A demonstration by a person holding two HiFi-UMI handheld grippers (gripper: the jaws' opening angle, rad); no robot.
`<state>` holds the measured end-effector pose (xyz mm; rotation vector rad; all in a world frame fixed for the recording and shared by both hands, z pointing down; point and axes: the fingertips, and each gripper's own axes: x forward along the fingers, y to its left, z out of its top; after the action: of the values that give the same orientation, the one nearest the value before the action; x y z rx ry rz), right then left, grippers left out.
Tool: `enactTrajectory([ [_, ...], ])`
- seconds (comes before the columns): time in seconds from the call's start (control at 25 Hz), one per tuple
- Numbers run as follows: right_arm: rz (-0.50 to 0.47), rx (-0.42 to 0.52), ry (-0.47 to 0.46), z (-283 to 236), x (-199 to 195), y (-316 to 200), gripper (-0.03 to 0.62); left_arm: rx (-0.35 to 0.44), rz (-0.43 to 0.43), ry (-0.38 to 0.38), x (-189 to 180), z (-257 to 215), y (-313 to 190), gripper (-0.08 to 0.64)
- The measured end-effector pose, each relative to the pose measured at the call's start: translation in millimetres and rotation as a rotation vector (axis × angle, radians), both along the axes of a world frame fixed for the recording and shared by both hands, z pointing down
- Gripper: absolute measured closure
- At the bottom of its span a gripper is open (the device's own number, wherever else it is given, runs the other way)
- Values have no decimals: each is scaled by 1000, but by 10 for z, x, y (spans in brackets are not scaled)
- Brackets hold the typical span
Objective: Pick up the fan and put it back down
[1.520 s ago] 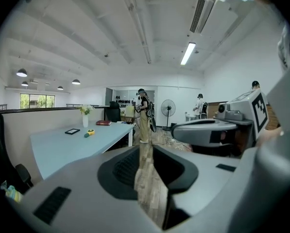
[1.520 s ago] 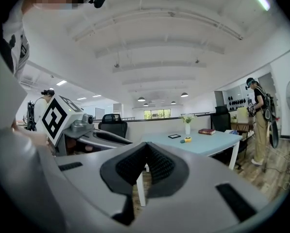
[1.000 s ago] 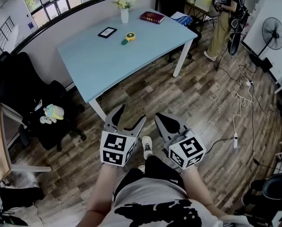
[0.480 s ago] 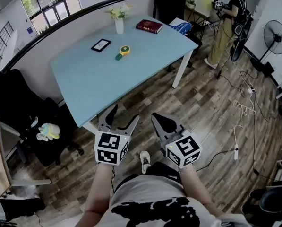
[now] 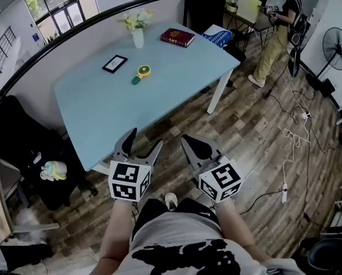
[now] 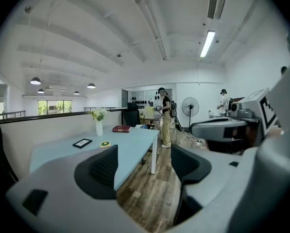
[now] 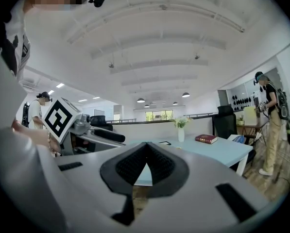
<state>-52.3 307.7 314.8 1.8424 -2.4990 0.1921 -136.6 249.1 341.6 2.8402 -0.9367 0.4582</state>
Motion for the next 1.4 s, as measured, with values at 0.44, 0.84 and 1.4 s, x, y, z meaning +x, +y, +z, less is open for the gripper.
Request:
enactTrajectory([
  [0.44, 47, -51, -54, 240, 315, -217, 589, -13, -13, -31, 233, 130, -393, 225],
  [0.84, 90, -86, -47, 355, 787, -795, 589, -49, 46, -18, 721, 265, -989, 225],
  [1.4, 0, -76, 35, 168, 931, -2516, 588, -50, 31, -17, 1005, 252, -2565, 225],
])
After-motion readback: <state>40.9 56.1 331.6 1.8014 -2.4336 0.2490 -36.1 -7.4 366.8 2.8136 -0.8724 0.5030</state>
